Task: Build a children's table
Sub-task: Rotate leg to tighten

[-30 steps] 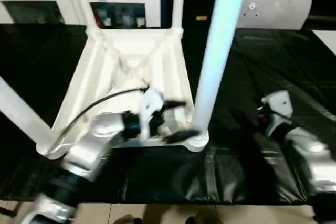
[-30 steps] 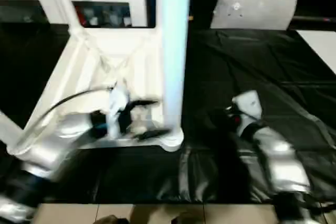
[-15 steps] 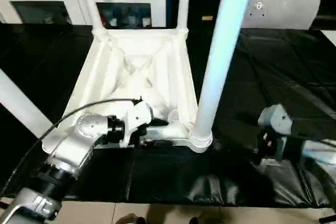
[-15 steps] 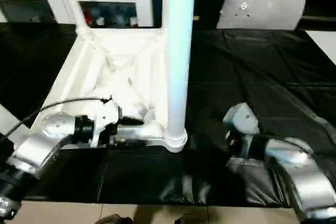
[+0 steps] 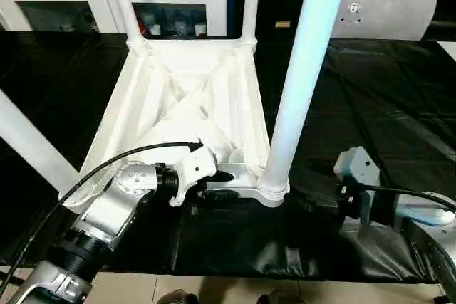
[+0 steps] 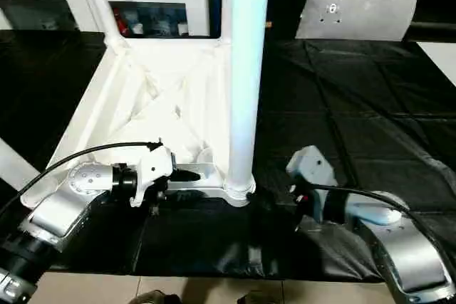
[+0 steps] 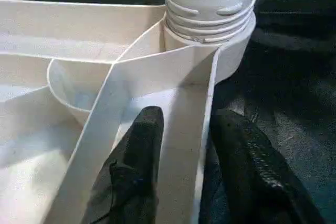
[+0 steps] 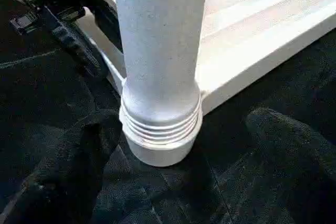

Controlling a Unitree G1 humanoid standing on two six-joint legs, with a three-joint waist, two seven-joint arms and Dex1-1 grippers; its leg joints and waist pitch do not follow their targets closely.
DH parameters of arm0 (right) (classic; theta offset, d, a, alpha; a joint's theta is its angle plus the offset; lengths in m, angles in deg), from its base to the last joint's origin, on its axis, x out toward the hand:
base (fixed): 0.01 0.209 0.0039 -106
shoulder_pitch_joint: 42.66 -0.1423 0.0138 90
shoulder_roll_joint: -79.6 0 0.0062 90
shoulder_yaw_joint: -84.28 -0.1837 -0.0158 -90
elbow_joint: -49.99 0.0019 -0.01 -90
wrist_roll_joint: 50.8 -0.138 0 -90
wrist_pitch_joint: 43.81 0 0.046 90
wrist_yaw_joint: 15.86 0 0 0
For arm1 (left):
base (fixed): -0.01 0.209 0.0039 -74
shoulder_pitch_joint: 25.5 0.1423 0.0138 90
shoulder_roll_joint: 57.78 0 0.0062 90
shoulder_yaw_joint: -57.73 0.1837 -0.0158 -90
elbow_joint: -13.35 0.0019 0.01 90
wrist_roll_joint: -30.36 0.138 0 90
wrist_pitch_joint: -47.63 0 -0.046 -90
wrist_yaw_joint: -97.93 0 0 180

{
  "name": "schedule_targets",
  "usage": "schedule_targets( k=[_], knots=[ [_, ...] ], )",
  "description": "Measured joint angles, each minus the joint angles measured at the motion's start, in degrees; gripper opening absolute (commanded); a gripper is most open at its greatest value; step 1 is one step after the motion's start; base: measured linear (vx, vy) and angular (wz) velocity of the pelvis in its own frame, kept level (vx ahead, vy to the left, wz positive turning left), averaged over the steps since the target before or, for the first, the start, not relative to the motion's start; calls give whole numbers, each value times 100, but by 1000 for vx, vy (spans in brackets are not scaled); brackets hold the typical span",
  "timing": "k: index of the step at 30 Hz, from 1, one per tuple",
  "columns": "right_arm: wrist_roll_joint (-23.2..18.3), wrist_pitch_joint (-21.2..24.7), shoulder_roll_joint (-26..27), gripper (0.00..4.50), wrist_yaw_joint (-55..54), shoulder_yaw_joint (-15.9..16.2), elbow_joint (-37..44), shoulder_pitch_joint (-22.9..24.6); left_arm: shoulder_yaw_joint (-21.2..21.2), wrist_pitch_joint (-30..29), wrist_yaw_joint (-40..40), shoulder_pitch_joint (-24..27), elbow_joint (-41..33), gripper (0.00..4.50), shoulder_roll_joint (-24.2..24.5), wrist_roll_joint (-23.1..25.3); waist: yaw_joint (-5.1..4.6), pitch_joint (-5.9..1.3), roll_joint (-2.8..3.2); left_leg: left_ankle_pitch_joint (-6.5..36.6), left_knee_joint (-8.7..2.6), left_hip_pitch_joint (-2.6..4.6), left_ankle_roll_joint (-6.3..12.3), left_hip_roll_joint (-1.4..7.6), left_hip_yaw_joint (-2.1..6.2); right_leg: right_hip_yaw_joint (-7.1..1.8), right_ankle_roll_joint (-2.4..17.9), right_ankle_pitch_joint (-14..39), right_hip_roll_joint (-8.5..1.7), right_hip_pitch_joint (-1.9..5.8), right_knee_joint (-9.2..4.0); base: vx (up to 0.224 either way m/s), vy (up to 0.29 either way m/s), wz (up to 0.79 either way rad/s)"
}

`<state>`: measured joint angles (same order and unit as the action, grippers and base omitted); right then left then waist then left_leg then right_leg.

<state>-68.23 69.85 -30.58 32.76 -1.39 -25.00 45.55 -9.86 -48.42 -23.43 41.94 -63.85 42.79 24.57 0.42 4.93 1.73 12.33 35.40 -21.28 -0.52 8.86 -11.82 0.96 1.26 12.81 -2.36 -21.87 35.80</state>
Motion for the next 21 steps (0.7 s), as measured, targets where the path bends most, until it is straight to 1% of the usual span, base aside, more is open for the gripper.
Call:
schedule_targets(
  k=[3,4,5,9,10,11,14,15,18,19,21],
  knots=[
    [26,0,7,450,-8,49,-2,-1,32,63,78,-47,63,133,-7,15,1,0,1,0,0,-1,0,0,0,0,0,0,0,0,-1,0,0,0],
    [28,0,10,450,-13,63,-2,-1,49,66,93,-70,75,120,-15,50,6,0,2,0,0,-1,0,0,0,0,0,0,0,0,-3,0,0,0],
    [29,0,14,450,-28,70,-2,0,69,71,106,-104,103,120,-28,95,14,1,5,0,0,-1,0,0,0,0,0,0,-1,1,-3,0,0,0],
    [30,11,20,450,-70,71,0,1,160,71,99,-229,211,82,-35,232,29,2,7,0,0,3,0,-1,0,-1,0,0,-2,4,-4,0,0,0],
    [30,25,23,450,-71,71,2,1,186,72,108,-263,243,82,-34,264,30,2,7,0,0,4,0,-1,0,-1,-1,0,-2,5,-4,0,0,0],
    [30,58,25,450,-71,71,6,1,216,75,119,-295,273,65,-33,291,30,2,8,0,0,6,-1,-1,0,-1,-2,1,-2,7,-5,0,0,0],
    [29,70,34,450,-70,71,6,1,220,94,181,-296,285,51,-26,309,15,3,9,-1,0,10,-1,-2,0,-2,-10,6,-3,8,-6,0,0,0],
    [28,70,40,450,-67,71,5,1,214,93,195,-299,295,28,-26,306,11,3,8,-1,0,10,-1,-2,0,-2,-20,12,-4,9,-7,0,0,0],
    [27,49,83,450,-46,109,-37,-56,183,72,331,-315,322,17,-2,274,-6,6,3,-1,0,10,-2,-2,0,-2,-24,14,-5,7,-9,0,0,0],
    [26,17,110,450,-10,130,-96,-118,171,78,392,-332,333,5,9,264,-22,7,2,-1,0,9,-2,-2,0,-2,-24,14,-5,6,-11,0,0,0],
    [23,-81,129,450,62,162,-264,-261,172,97,493,-365,366,5,11,238,-37,8,0,0,0,4,0,-2,0,-1,-10,6,-7,4,-22,0,0,0]
  ],
)
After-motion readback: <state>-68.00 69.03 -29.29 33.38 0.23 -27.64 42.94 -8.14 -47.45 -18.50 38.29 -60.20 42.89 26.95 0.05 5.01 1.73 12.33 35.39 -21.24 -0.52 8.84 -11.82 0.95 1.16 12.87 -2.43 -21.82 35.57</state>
